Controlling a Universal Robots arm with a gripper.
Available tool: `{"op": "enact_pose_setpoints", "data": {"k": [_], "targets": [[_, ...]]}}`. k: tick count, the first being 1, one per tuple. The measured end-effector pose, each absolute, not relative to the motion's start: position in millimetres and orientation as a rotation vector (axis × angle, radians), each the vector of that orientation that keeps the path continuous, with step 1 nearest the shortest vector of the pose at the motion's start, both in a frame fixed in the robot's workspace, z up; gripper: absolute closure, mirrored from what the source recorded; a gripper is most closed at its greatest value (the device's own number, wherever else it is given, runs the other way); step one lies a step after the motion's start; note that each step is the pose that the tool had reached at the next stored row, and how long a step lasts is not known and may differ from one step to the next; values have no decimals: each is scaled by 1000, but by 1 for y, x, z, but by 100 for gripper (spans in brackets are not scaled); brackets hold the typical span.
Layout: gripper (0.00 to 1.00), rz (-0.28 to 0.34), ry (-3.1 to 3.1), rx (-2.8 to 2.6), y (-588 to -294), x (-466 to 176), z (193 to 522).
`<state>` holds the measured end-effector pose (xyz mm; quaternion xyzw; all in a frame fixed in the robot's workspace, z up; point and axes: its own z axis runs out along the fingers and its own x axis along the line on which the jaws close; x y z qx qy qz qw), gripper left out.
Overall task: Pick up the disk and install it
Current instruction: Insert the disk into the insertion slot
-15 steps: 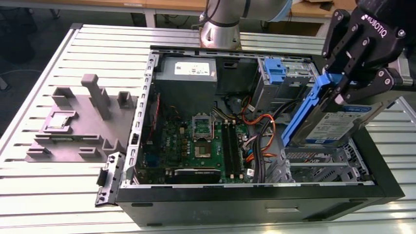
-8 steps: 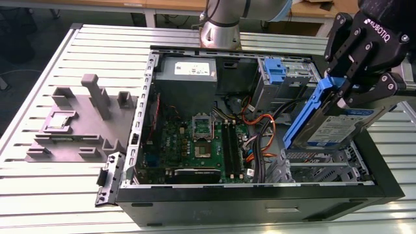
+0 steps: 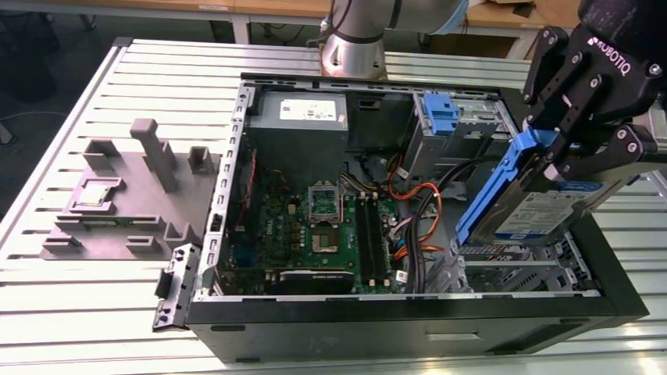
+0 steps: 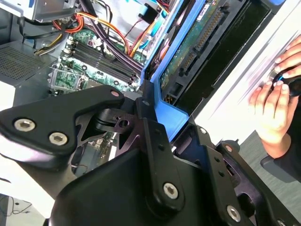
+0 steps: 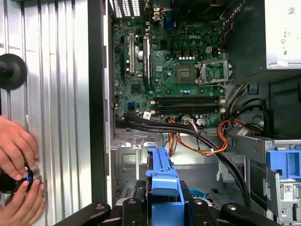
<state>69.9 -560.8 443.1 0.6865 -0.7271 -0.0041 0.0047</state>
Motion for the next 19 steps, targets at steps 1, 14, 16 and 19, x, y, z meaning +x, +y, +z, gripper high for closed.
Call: {"op": "enact_pose_setpoints", "data": {"k": [1, 14, 16, 19], "targets": [[63, -12, -2277, 2150, -561, 70, 443], [63, -8, -2276, 2148, -567, 72, 437], [63, -8, -2276, 2148, -567, 72, 436], [63, -8, -2276, 2148, -568, 72, 435]]}}
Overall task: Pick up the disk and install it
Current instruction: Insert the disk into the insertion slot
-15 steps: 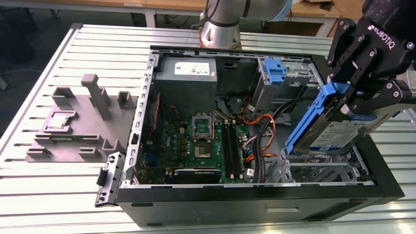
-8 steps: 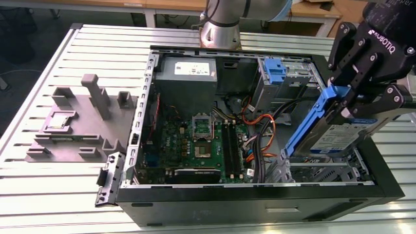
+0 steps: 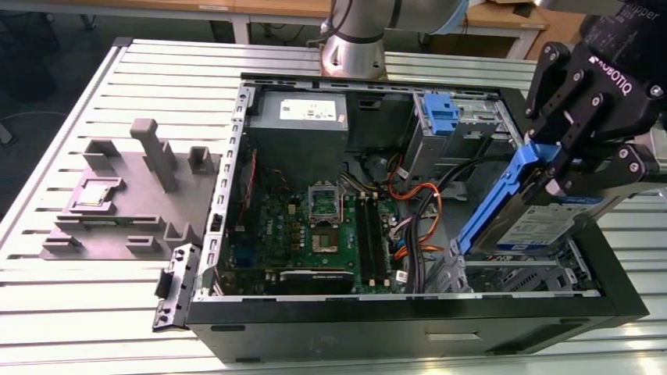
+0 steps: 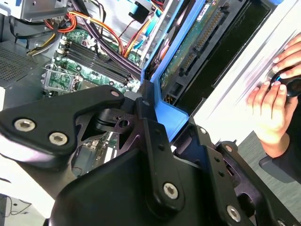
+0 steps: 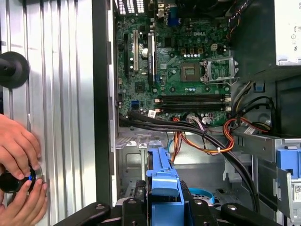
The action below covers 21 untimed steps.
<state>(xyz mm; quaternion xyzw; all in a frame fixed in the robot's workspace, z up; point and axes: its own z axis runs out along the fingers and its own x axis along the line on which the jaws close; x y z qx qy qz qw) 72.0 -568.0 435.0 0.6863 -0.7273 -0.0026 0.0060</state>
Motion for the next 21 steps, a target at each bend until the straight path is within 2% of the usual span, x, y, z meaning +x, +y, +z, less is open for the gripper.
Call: {"op": "enact_pose_setpoints", "data": {"k": [21], "targets": [[63, -8, -2276, 2148, -569, 72, 417]]}}
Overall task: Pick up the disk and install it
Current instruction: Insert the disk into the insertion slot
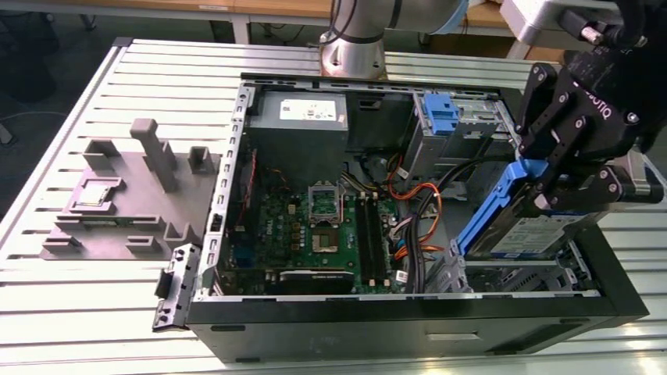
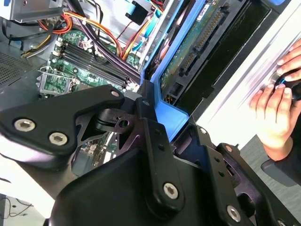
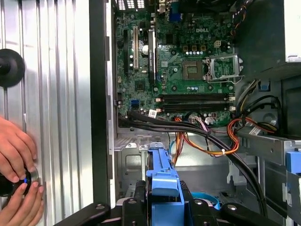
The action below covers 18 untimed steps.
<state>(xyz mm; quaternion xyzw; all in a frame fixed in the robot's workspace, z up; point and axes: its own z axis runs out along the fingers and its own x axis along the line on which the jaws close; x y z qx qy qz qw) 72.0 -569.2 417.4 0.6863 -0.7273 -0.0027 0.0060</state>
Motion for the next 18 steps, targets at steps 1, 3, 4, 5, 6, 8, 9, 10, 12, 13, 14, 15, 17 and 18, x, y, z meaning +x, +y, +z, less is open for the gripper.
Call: {"op": "enact_pose_setpoints", "data": {"k": [1, 3, 4, 5, 6, 8, 9, 10, 12, 13, 14, 15, 17, 18], "targets": [[63, -8, -2276, 2148, -569, 72, 416], [63, -8, -2276, 2148, -570, 72, 414], [63, -8, -2276, 2148, -570, 72, 413], [63, -8, -2276, 2148, -570, 72, 412], [63, -8, -2276, 2148, -570, 72, 411], [63, -8, -2276, 2148, -571, 72, 409], [63, -8, -2276, 2148, -571, 72, 408], [63, -8, -2276, 2148, -571, 72, 407], [63, -8, -2276, 2148, -571, 72, 404], [63, -8, -2276, 2148, -572, 72, 403], [63, -8, -2276, 2148, -572, 72, 402], [63, -8, -2276, 2148, -572, 72, 401], [63, -8, -2276, 2148, -572, 72, 399], [63, -8, -2276, 2148, -572, 72, 398]]}}
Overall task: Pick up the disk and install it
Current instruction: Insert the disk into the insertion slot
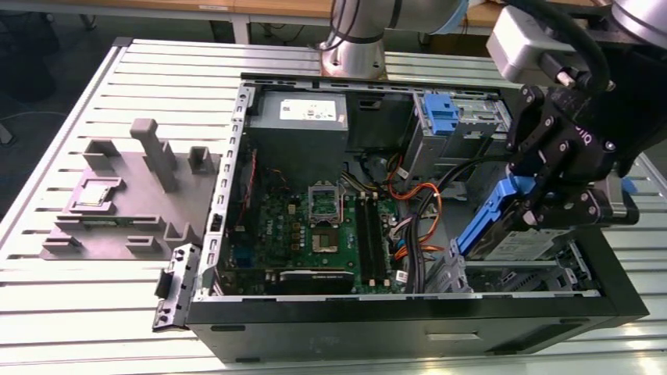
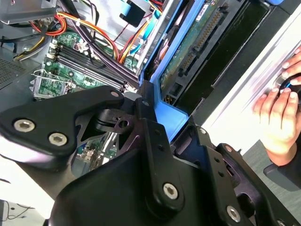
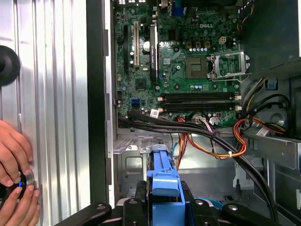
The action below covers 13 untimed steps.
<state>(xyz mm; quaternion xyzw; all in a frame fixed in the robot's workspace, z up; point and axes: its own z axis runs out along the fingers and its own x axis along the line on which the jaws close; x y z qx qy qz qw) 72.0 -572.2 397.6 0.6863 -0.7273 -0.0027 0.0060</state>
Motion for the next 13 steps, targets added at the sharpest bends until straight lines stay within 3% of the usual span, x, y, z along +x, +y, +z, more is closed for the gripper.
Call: {"op": "enact_pose_setpoints", "data": {"k": [13], "targets": [[63, -8, -2276, 2148, -573, 72, 390]]}}
